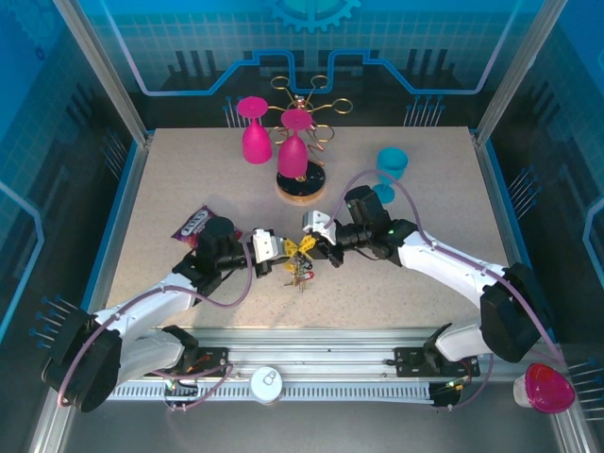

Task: Put the keys on the keyring

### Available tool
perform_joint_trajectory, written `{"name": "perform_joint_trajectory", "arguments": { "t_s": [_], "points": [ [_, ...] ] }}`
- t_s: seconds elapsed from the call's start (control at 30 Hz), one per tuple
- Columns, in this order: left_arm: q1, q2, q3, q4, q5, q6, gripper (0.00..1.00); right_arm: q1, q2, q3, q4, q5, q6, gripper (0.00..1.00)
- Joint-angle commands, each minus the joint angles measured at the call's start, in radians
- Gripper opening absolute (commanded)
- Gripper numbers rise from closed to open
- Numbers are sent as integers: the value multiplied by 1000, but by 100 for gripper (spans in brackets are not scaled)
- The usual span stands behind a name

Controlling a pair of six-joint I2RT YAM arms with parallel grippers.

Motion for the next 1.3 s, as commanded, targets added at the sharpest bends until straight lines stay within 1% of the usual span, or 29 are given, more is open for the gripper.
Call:
{"name": "perform_joint_trajectory", "arguments": {
  "t_s": [0.0,0.07,0.13,0.33,0.4,0.53,0.57,0.67,0.7,0.73,0.77,0.83,0.9,1.1,1.27],
  "points": [
    [-5,-14,23,-18,37,17,12,4,10,65,-96,9,-66,0],
    [-3,-6,41,-57,20,30,16,24,24,112,-187,41,-121,0],
    [-6,4,57,-93,2,44,18,48,39,168,-290,82,-179,0],
    [-17,16,85,-155,-29,73,17,109,92,298,-473,192,-266,0],
    [-19,17,89,-164,-29,76,14,128,116,337,-518,231,-286,0],
    [-19,11,89,-177,-28,85,1,148,122,368,-542,255,-303,0],
    [-19,10,88,-177,-26,87,0,148,117,370,-543,250,-303,0],
    [-20,5,81,-164,-25,88,0,133,83,339,-501,214,-275,0],
    [-20,4,78,-157,-23,87,0,121,67,318,-474,198,-256,5],
    [-20,0,73,-144,-23,85,0,101,45,289,-437,175,-226,14],
    [-21,-3,67,-126,-22,78,0,81,27,259,-396,148,-198,19],
    [-20,-12,45,-75,-20,64,0,23,-10,182,-299,61,-128,26],
    [-19,-20,29,-33,-18,53,0,-14,-29,121,-210,4,-73,30],
    [-20,-17,18,-1,-2,37,0,-29,-10,49,-93,-47,-20,33],
    [-20,-14,19,0,1,33,0,-29,10,36,-48,-80,4,33]
  ]
}}
